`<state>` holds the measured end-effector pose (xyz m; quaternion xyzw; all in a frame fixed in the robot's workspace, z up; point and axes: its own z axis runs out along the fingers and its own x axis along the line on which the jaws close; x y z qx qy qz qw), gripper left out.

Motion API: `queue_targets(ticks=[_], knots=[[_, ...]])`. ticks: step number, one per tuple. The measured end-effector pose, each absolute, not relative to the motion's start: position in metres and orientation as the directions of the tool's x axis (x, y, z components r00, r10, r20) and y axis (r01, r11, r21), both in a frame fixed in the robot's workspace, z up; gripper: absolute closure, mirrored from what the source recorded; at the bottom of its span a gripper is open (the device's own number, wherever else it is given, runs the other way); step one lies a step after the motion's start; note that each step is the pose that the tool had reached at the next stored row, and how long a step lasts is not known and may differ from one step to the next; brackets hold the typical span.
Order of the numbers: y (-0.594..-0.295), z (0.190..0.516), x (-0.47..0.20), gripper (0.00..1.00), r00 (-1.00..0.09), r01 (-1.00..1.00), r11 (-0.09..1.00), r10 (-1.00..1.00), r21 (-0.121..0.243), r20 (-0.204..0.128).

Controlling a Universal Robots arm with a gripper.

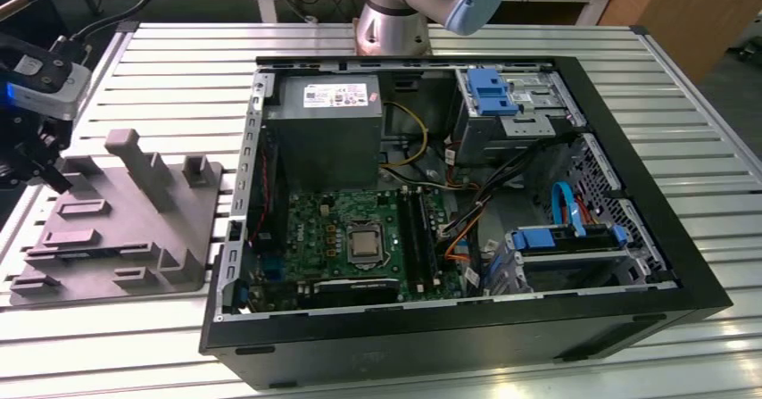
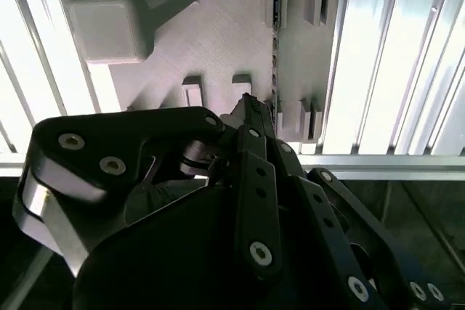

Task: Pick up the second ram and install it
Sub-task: 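Pick up the second ram and move it above second insertion slot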

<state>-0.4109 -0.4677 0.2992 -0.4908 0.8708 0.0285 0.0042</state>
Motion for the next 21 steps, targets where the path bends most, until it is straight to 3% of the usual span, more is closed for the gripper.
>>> queue_targets(ticks=[21], knots=[[-0.4677, 0.2908, -0.4109, 0.9, -0.162, -0.986, 0.161, -0.986, 0.046, -0.035]])
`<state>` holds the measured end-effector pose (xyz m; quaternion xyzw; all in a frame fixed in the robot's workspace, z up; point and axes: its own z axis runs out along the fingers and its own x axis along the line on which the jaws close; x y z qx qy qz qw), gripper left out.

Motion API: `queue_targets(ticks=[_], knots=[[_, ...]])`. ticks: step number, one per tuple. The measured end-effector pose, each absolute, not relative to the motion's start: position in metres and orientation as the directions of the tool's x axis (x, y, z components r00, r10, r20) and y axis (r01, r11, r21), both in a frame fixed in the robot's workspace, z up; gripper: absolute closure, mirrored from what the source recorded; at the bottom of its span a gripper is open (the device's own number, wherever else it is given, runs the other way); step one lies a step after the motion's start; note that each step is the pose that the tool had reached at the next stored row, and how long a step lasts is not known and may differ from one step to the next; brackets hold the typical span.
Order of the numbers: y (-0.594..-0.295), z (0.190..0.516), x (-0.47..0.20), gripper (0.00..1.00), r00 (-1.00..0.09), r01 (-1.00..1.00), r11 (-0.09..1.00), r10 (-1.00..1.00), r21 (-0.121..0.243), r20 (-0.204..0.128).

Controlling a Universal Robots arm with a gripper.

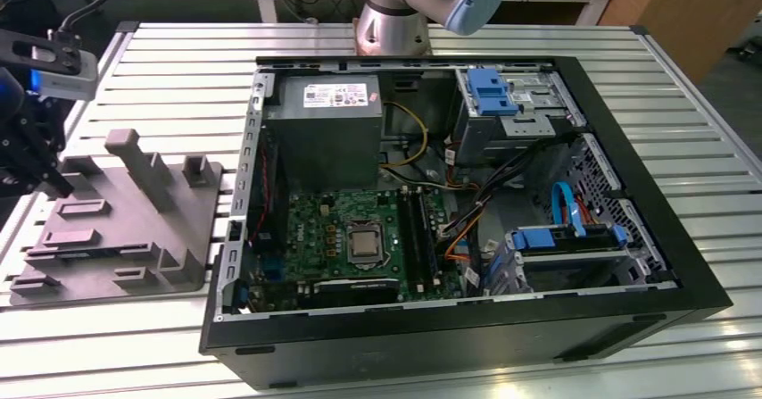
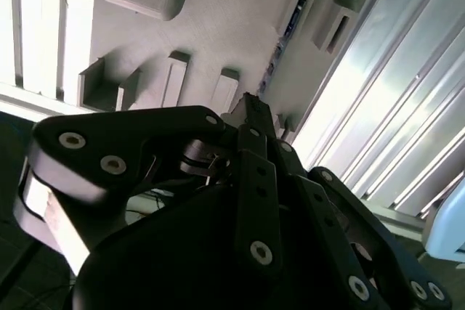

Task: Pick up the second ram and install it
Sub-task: 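Pick up the second ram and move it above second insertion slot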

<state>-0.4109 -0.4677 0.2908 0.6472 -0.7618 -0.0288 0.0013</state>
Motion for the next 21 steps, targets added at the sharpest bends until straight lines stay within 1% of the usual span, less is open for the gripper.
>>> queue_targets(ticks=[7, 10, 16, 21], knots=[[-0.4677, 0.2879, -0.4109, 0.9, -0.042, -0.998, 0.041, -0.998, 0.046, -0.035], [-0.4667, 0.2875, -0.4115, 0.9, -0.028, -0.999, 0.027, -0.999, 0.045, -0.035], [-0.4668, 0.2866, -0.4114, 0.9, 0.037, -0.998, -0.038, -0.999, 0.046, -0.035], [-0.4668, 0.2829, -0.4115, 0.9, 0.038, -0.998, -0.04, -0.999, 0.046, -0.035]])
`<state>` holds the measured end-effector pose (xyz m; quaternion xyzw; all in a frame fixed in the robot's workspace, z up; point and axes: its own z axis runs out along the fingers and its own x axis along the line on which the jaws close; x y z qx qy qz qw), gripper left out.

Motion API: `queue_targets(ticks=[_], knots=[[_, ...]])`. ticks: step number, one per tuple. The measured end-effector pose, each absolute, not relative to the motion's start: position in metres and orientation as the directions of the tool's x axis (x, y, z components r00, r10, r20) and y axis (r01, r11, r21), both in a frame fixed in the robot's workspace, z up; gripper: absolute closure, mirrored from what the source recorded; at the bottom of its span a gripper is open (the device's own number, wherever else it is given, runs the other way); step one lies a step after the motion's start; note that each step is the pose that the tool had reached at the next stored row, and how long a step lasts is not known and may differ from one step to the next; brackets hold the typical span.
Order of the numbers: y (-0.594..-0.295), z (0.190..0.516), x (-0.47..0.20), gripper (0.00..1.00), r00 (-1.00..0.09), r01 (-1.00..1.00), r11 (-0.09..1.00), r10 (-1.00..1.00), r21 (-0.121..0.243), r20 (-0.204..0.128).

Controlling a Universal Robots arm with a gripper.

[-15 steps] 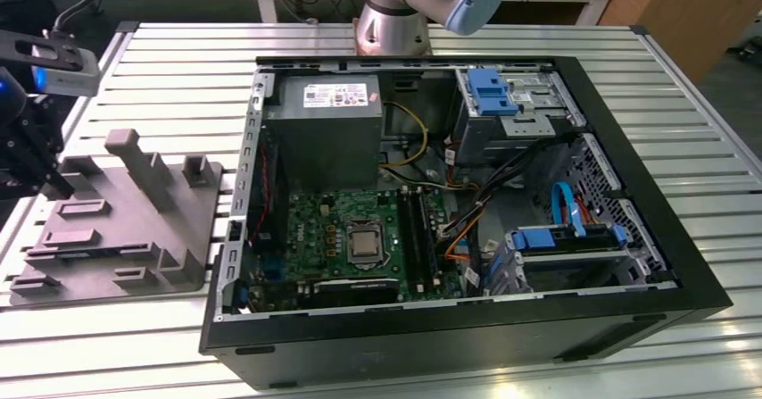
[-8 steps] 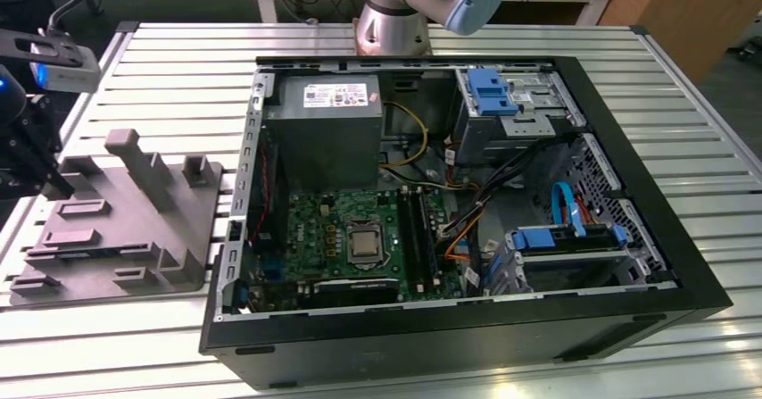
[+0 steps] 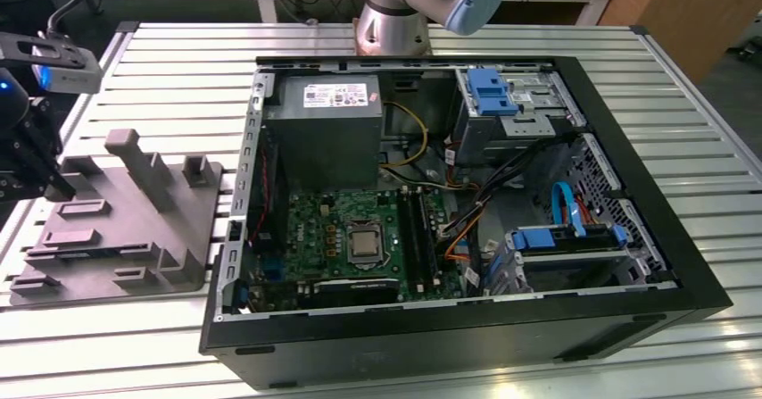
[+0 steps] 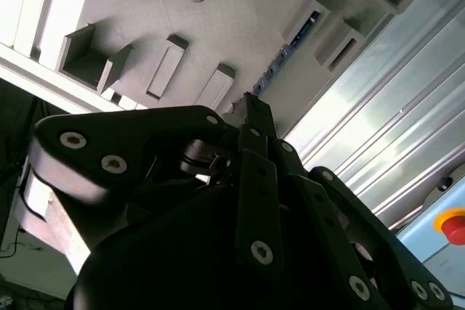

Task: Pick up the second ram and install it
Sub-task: 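Pick up the second ram and move it above second insertion slot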

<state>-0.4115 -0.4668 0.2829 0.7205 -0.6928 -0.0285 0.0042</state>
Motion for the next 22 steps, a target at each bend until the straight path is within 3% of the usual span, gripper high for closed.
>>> queue_targets(ticks=[22], knots=[[-0.471, 0.264, -0.412, 0.9, -0.019, -0.999, 0.017, -0.999, 0.046, -0.035]])
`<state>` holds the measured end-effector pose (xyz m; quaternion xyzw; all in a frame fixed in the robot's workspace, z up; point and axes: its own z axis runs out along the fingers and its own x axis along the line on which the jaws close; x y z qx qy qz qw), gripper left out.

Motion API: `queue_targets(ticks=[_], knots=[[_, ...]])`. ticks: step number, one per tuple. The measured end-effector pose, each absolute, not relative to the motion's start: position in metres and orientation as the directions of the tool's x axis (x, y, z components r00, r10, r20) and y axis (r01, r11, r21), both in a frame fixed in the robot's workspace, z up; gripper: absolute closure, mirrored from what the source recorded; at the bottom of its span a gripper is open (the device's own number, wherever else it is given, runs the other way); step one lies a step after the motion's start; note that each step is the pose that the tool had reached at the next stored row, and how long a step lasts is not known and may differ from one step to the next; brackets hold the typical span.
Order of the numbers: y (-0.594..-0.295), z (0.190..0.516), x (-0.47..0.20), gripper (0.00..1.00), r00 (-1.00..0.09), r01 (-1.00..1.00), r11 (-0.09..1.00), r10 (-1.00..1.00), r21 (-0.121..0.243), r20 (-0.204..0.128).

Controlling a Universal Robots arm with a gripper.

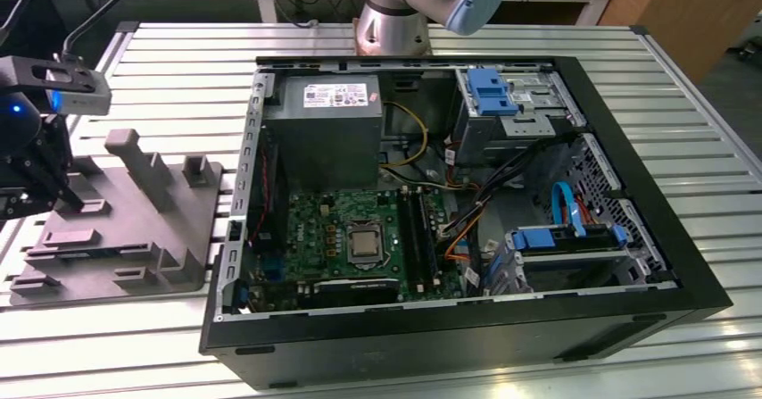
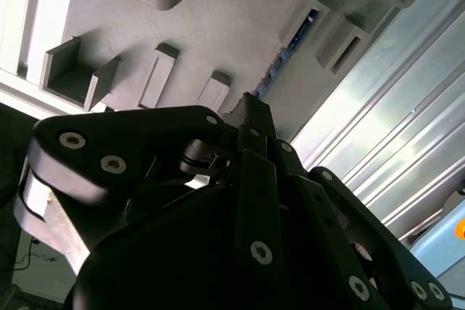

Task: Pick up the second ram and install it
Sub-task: 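Pick up the second ram and move it above second insertion slot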

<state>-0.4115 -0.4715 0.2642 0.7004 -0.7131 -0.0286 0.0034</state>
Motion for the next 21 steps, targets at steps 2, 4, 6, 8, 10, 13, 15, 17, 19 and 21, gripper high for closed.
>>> queue_targets(ticks=[2, 4, 6, 8, 10, 13, 15, 17, 19, 21], knots=[[-0.473, 0.263, -0.411, 0.9, -0.019, -0.999, 0.018, -0.999, 0.045, -0.035], [-0.474, 0.261, -0.412, 0.9, -0.02, -0.999, 0.019, -0.999, 0.045, -0.035], [-0.476, 0.259, -0.411, 0.9, -0.021, -0.999, 0.02, -0.999, 0.046, -0.035], [-0.476, 0.257, -0.412, 0.9, -0.022, -0.999, 0.021, -0.999, 0.045, -0.035], [-0.477, 0.256, -0.412, 0.9, -0.023, -0.999, 0.021, -0.999, 0.046, -0.035], [-0.477, 0.255, -0.412, 0.9, -0.023, -0.999, 0.021, -0.999, 0.046, -0.035], [-0.477, 0.254, -0.412, 0.9, -0.024, -0.999, 0.022, -0.999, 0.045, -0.035], [-0.477, 0.253, -0.412, 0.9, -0.024, -0.999, 0.023, -0.999, 0.046, -0.035], [-0.478, 0.251, -0.412, 0.9, -0.025, -0.999, 0.023, -0.999, 0.046, -0.035], [-0.478, 0.25, -0.412, 0.9, -0.026, -0.999, 0.024, -0.999, 0.045, -0.035]])
